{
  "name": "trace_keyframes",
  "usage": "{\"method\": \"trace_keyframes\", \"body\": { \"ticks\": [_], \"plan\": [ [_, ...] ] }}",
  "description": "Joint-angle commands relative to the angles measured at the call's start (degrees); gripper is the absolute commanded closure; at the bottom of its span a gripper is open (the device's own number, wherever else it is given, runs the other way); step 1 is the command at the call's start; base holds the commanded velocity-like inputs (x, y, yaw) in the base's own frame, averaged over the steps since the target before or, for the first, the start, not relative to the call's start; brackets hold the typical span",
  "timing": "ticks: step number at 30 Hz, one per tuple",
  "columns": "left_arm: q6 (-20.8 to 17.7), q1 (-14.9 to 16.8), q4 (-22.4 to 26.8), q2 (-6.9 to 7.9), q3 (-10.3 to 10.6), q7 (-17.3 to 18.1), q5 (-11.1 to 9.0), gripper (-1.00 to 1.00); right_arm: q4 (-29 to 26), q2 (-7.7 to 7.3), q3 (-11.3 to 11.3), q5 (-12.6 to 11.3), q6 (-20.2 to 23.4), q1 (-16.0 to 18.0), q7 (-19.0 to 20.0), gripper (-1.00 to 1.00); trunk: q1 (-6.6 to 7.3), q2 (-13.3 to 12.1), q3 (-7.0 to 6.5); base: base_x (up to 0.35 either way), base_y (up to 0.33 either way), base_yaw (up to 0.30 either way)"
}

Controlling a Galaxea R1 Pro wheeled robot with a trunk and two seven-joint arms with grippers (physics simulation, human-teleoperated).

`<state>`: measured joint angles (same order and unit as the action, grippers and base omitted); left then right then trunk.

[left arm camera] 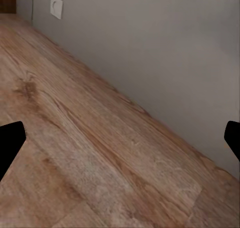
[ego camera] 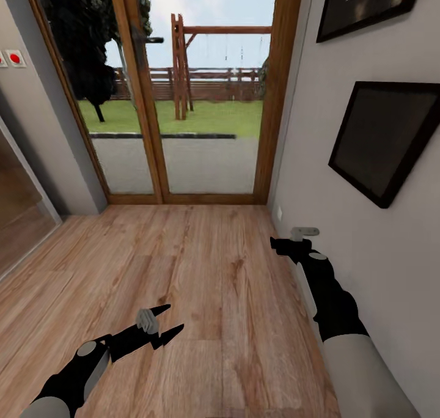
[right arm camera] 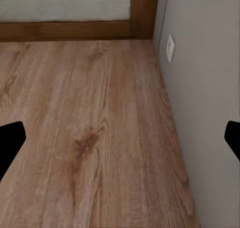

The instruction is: Pick up the two gym shoes and the two sandals from the corridor floor and place them onto the hallstand (shoe rack) in the corridor, making sure they are on the rack and not on the floor. Arrange them so the two gym shoes are next to each other and the two sandals are next to each other.

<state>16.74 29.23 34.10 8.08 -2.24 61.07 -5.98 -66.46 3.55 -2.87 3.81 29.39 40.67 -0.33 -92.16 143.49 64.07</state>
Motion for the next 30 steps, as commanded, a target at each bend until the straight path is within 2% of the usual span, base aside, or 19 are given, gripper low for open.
{"method": "trace_keyframes", "body": {
  "ticks": [1,30],
  "plan": [
    [0.3,0.0,-0.1,0.0,0.0,0.2,-0.1,-1.0,-0.1,0.05,-0.1,0.4,0.3,0.0,0.1,-1.0,-0.03,0.0,0.05,0.35,0.0,0.0],
    [0.3,0.0,-0.1,0.0,0.0,0.2,-0.1,-1.0,-0.1,0.05,-0.1,0.4,0.3,0.0,0.0,-1.0,-0.03,0.0,0.05,0.35,0.0,0.0]
  ]
}}
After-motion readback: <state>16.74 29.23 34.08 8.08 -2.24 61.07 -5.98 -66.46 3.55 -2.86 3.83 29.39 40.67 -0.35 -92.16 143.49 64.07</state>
